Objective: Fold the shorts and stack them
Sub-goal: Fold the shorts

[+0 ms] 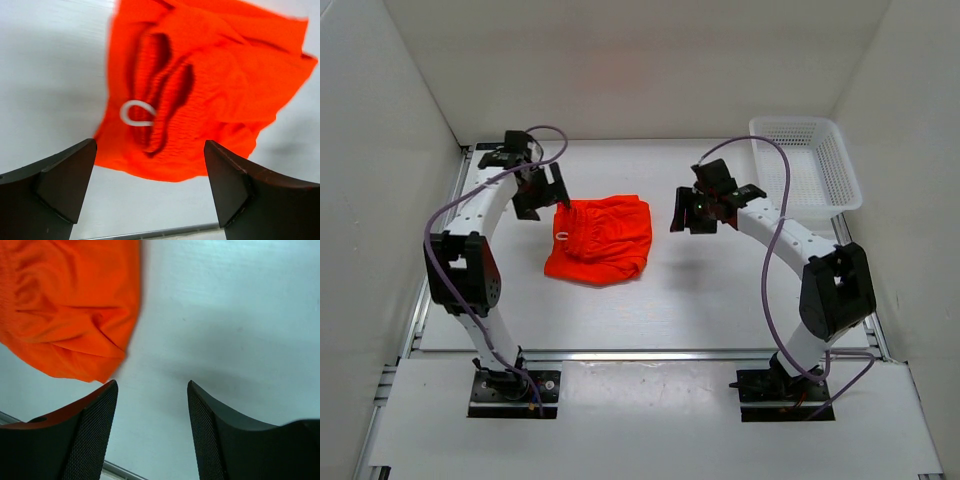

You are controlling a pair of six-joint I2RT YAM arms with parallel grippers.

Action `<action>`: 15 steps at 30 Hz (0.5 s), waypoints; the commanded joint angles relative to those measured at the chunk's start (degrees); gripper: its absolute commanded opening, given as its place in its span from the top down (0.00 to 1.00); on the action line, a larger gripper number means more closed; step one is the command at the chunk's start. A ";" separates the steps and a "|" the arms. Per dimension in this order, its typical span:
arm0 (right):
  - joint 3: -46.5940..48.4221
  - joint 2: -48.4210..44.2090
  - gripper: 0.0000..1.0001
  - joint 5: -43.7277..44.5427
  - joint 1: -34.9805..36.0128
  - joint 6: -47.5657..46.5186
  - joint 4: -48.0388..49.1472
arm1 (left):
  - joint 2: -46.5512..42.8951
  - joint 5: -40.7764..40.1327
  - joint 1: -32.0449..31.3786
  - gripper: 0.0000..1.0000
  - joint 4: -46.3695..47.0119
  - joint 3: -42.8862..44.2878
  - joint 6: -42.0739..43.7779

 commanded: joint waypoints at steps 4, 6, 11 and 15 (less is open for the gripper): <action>-2.86 -2.34 0.36 1.11 -1.72 1.14 -1.96 | 8.49 1.04 -7.70 0.00 -3.52 5.68 2.56; -2.86 -2.34 0.36 1.72 -1.72 1.66 -2.49 | 11.91 -0.37 -8.76 0.00 -4.23 7.01 2.55; -3.39 -3.49 0.34 3.04 -2.25 1.66 -3.63 | 15.71 -0.37 -9.56 0.18 -4.23 7.63 1.94; -3.91 -4.01 0.34 3.05 -2.87 1.14 -3.63 | 12.83 -0.89 -9.56 0.81 -4.23 8.24 1.41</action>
